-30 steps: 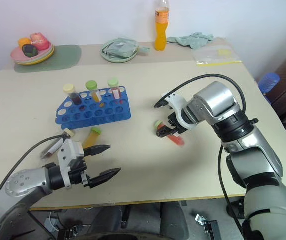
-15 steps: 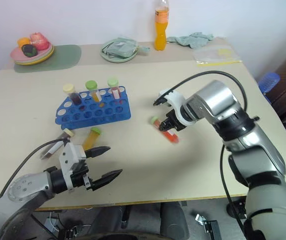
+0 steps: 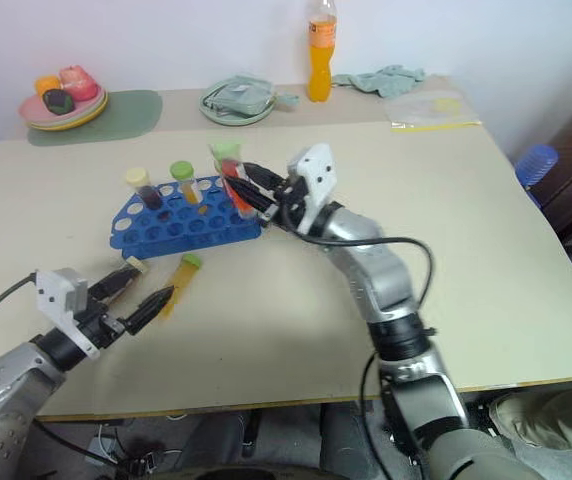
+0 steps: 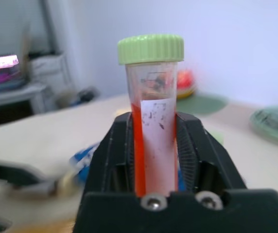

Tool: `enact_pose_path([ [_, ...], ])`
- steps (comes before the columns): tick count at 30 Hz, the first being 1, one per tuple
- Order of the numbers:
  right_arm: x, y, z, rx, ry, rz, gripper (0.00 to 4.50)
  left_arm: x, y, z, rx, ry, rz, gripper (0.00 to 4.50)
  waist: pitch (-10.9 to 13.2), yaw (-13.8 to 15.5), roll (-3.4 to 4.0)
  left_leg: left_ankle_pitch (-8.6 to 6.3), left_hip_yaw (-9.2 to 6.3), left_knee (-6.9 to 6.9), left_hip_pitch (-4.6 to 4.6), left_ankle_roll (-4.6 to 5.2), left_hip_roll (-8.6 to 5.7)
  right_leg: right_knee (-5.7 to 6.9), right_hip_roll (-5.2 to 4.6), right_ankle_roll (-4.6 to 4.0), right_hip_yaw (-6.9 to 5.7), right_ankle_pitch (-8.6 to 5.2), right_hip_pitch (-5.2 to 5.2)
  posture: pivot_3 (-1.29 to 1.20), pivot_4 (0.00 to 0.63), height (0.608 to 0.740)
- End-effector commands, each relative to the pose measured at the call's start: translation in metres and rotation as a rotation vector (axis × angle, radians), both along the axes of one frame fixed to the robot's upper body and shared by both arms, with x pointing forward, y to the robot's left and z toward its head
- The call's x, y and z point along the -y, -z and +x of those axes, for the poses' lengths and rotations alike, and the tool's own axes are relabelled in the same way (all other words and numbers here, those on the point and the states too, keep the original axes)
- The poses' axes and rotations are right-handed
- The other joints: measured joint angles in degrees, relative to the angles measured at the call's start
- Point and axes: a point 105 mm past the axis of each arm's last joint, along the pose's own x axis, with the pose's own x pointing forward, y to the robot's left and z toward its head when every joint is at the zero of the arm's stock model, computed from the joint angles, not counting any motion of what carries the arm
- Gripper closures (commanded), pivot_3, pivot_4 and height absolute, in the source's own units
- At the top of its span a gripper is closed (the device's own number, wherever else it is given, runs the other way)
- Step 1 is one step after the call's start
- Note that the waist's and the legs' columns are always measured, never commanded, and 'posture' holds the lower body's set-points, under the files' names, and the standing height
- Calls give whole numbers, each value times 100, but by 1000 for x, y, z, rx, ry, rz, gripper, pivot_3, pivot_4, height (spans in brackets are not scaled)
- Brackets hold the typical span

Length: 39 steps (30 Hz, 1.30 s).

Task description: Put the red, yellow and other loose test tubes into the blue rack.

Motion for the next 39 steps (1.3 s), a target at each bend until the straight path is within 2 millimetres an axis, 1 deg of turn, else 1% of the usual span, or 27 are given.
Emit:
enact_pose_path([
  [1, -16, 1, 7, 76, 59, 33, 3659, -15, -12, 3, 57, -50, 36, 0, 0, -11, 0, 0, -1, -2, 1, -1, 1, 1, 0, -1, 2, 0, 1, 0, 150, 740],
  [4, -23, 8, 11, 71, 78, 38, 3659, -16, -12, 1, 57, -53, 36, 0, 1, -7, 1, 2, -3, -5, 1, -4, 1, 2, 0, -1, 5, 0, -1, 0, 150, 740],
  [9, -25, 16, 19, 51, 108, 39, 3659, -11, -13, -1, 57, -53, 32, 0, 1, -20, 1, 5, -8, -9, 2, -8, 3, 6, 4, -2, 6, 0, 1, 0, 150, 740],
  [14, -28, 25, 18, 41, 92, 14, 3659, -7, -14, -1, 58, -50, 26, 0, 1, -20, 2, 5, -8, -9, 2, -8, 2, 6, 4, -2, 6, 0, 0, 0, 150, 740],
  [25, -29, 33, 20, -5, 89, 6, 3659, 1, -15, 1, 49, -30, 24, 0, 2, -25, 3, 5, -8, -9, 2, -8, 2, 7, 4, -3, 6, 0, 3, 0, 150, 740],
  [31, -30, 35, 26, -36, 118, 5, 3659, 3, -14, 2, 46, -22, 22, 0, 2, -27, 3, 5, -8, -10, 2, -8, 2, 8, 4, -3, 6, 0, 2, 0, 150, 740],
  [35, -33, 37, 22, -53, 75, 12, 3659, 5, -13, 2, 43, -17, 20, 0, 2, -32, 3, 5, -8, -10, 2, -8, 2, 8, 5, -3, 6, 0, 3, 0, 150, 740],
  [39, -31, 32, 18, -39, 56, 38, 1808, 5, -12, 2, 36, -22, 17, 0, 2, -39, 3, 5, -8, -10, 2, -8, 2, 8, 6, -3, 7, 0, 5, 0, 150, 740],
])
